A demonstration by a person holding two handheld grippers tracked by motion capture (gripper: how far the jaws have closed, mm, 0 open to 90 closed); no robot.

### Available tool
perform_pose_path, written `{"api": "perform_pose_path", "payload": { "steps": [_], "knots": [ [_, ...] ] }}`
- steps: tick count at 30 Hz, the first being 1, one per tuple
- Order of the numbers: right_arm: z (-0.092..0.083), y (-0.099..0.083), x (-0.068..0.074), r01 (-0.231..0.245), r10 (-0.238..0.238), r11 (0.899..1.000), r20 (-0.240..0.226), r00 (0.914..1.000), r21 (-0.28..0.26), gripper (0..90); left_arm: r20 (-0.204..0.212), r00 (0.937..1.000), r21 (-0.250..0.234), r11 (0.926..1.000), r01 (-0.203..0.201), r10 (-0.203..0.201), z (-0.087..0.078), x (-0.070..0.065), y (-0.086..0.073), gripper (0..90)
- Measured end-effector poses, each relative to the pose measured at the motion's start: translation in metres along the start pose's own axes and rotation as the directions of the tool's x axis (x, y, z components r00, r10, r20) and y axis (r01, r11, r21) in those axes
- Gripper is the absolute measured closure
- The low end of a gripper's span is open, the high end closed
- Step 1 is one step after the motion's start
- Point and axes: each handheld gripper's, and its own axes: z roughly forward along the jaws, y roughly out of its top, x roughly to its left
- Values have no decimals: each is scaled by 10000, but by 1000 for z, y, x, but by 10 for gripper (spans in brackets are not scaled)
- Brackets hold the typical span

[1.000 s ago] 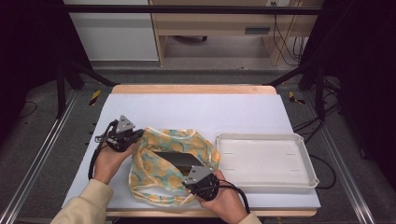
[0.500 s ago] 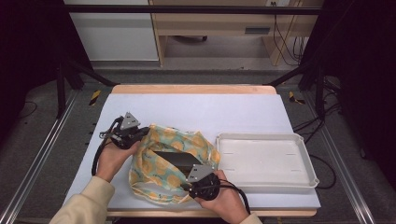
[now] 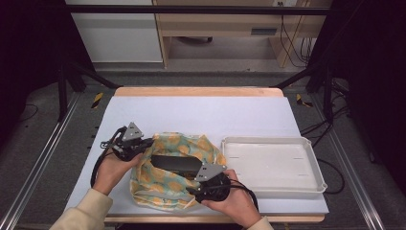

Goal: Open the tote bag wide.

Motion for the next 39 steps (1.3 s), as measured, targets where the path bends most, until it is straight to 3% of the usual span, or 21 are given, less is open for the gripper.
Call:
{"api": "perform_pose_path", "payload": {
  "steps": [3,5,9,13,18,20,21,24,27,39],
  "knots": [
    [0,-1,0,-55,55,10000,26,10000,-42,433,36,10000,21,10000,36,-36,-1,0,-4,856],
    [3,-3,3,183,-183,9997,-59,9998,147,420,37,10000,4,10000,39,-39,-1,-1,-6,795],
    [1,-5,3,226,-227,9995,24,9997,234,392,-285,9996,-55,10000,-63,61,-3,0,-8,677],
    [-5,-8,-2,178,-181,9997,140,9997,191,370,-465,9989,-24,9999,-103,102,-1,2,-10,620],
    [-3,-12,-3,366,-378,9978,223,9990,547,449,-341,9994,95,9999,-73,76,-1,1,-11,731],
    [-1,-13,-1,483,-499,9966,233,9985,673,563,-330,9995,-7,10000,18,-19,-1,0,-10,774],
    [0,-15,1,554,-581,9954,319,9978,785,678,-318,9995,30,10000,-10,11,-3,-1,-10,811],
    [0,-18,0,512,-536,9946,239,9983,901,817,-247,9997,42,10000,52,-51,-4,-1,-11,849],
    [1,-22,0,449,-473,9943,221,9986,966,891,-261,9997,65,10000,42,-41,-4,0,-12,866],
    [2,-31,4,673,-669,9855,-79,9977,1558,900,-902,9948,233,9985,502,-479,8,15,-25,900]
  ]
}}
